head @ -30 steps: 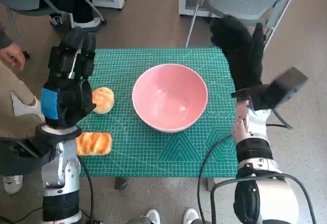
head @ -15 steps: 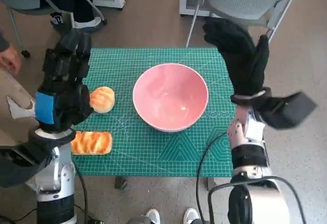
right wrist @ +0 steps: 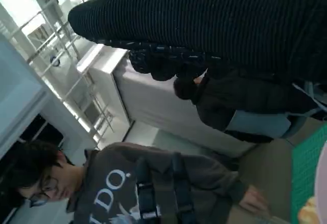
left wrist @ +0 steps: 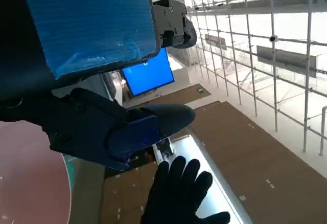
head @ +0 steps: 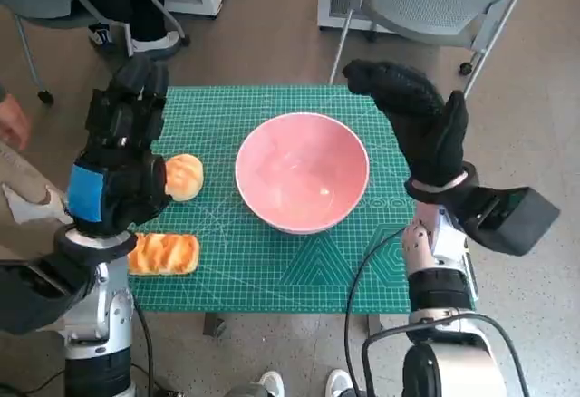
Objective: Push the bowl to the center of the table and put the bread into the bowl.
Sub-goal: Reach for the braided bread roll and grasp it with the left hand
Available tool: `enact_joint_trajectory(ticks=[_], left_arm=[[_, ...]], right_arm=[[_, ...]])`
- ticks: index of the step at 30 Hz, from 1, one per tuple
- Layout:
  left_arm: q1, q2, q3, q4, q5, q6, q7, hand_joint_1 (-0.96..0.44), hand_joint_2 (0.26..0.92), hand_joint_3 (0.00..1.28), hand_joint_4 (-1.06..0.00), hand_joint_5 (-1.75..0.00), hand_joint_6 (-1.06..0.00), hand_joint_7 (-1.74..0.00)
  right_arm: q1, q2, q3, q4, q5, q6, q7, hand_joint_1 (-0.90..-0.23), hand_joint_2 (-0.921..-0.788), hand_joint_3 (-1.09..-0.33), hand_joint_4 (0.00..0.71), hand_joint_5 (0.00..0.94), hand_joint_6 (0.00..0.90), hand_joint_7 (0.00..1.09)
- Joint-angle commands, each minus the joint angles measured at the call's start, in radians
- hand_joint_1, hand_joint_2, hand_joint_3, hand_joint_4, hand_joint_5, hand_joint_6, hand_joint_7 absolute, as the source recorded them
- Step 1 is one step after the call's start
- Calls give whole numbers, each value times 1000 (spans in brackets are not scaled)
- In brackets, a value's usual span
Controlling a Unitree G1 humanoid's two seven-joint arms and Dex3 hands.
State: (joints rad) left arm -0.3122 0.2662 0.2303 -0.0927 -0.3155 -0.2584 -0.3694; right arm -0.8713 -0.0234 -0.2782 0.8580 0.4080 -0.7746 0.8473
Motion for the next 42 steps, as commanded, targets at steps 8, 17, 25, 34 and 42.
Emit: enact_joint_trajectory(ticks=[8, 17, 25, 34, 42], left_arm=[[199, 558, 14, -620, 537, 835, -171, -354, 651, 163, -8, -2, -70, -196], [287, 574, -17, -754, 655, 975, -196, 56, 664, 13, -40, -12, -276, -33], [283, 590, -172, -772, 778, 1099, -208, 83, 682, 9, -94, -13, -311, -17], [232, 584, -345, -707, 860, 1196, -212, 105, 702, 10, -127, -8, -339, -12], [191, 568, -432, -608, 876, 1208, -213, 100, 708, 9, -130, -2, -343, -6]], right_arm=[[62, -1, 27, -47, -19, 3, -47, -682, -921, -902, 113, 4, 138, 156], [75, -5, 33, -77, -31, 2, -71, -664, -921, -917, 119, 6, 124, 174], [70, 1, 39, -63, -34, 1, -94, -665, -921, -927, 120, 6, 108, 187], [74, 4, 52, -59, -24, 9, -104, -660, -921, -933, 121, 5, 98, 206], [85, 8, 56, -72, -11, 20, -97, -658, -921, -933, 122, 4, 91, 222]])
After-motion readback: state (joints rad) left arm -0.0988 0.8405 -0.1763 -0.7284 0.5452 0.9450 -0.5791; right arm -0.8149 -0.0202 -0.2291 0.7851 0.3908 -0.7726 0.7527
